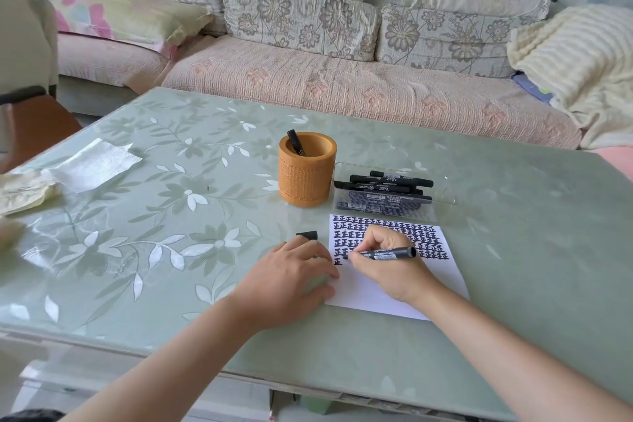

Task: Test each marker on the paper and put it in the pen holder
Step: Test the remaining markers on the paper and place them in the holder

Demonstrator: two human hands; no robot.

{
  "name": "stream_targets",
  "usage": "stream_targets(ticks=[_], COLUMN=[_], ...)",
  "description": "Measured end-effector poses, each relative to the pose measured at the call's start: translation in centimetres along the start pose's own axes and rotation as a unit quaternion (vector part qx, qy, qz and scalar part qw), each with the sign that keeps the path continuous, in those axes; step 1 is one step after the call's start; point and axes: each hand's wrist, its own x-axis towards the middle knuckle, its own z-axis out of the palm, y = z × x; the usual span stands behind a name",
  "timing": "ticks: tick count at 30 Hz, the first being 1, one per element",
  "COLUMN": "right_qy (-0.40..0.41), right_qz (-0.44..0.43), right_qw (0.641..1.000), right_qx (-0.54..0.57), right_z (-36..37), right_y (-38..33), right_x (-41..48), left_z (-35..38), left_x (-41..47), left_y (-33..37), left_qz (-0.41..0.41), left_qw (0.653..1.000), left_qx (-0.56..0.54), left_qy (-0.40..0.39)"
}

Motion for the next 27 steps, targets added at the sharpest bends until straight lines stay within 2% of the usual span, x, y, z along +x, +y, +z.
stream_targets(ticks=[7, 27], right_qy=[-0.005, -0.007], right_qz=[-0.018, -0.031], right_qw=[0.999, 0.999], right_qx=[-0.032, -0.013], right_z=[0.01, 0.0], right_y=[-0.06, -0.04], right_x=[-0.15, -0.27], left_z=[0.17, 0.2], left_x=[0.06, 0.08], left_y=[-0.05, -0.13], left_qz=[-0.003, 0.001], left_qw=[1.0, 1.0], left_qx=[-0.004, -0.014], left_qy=[0.006, 0.011])
